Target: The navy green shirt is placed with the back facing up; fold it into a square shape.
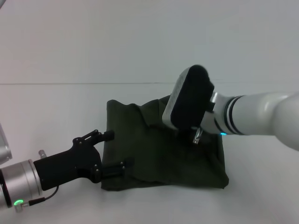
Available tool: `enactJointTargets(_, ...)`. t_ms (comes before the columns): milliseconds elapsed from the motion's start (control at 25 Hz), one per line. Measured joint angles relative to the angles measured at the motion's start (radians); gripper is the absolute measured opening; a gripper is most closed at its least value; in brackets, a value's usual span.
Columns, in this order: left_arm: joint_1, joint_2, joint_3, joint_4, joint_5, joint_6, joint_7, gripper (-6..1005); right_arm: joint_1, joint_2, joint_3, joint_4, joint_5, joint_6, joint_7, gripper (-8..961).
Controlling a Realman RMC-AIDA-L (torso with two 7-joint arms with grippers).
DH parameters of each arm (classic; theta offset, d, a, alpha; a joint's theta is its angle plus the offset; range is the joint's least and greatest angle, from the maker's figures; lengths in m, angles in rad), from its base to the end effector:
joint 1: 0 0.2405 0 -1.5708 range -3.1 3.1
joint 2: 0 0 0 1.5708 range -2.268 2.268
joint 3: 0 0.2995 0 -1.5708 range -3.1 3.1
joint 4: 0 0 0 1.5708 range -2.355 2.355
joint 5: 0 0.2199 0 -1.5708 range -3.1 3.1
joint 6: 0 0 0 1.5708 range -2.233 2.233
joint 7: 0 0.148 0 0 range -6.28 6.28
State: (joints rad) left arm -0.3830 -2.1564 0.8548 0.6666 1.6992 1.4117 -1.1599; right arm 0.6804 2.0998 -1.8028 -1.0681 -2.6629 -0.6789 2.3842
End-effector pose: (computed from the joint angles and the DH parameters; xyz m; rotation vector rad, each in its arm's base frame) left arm -0.3041 0.3355 -0.0540 -2.5243 -0.4994 -0.8213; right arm 0.1693 0.4423 -0.1150 -2.4572 0.0405 -0.2935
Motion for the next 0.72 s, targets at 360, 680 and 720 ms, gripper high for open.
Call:
enactJointTargets(360, 0.001, -0.005, 0.000, -0.008, -0.002, -0.009, 0.001, 902, 0.016, 0.000, 0.213, 0.017, 0.002, 0.023, 0.017, 38)
enactJointTargets(680, 0.001, -0.006, -0.001, -0.010, 0.000, -0.009, 0.009, 894, 0.123, 0.000, 0.313, 0.281, 0.006, 0.189, 0.018, 104)
enactJointTargets(720, 0.001, -0.006, 0.000, -0.010, 0.000, -0.009, 0.009, 893, 0.139, 0.002, 0.312, 0.323, 0.007, 0.214, 0.019, 112)
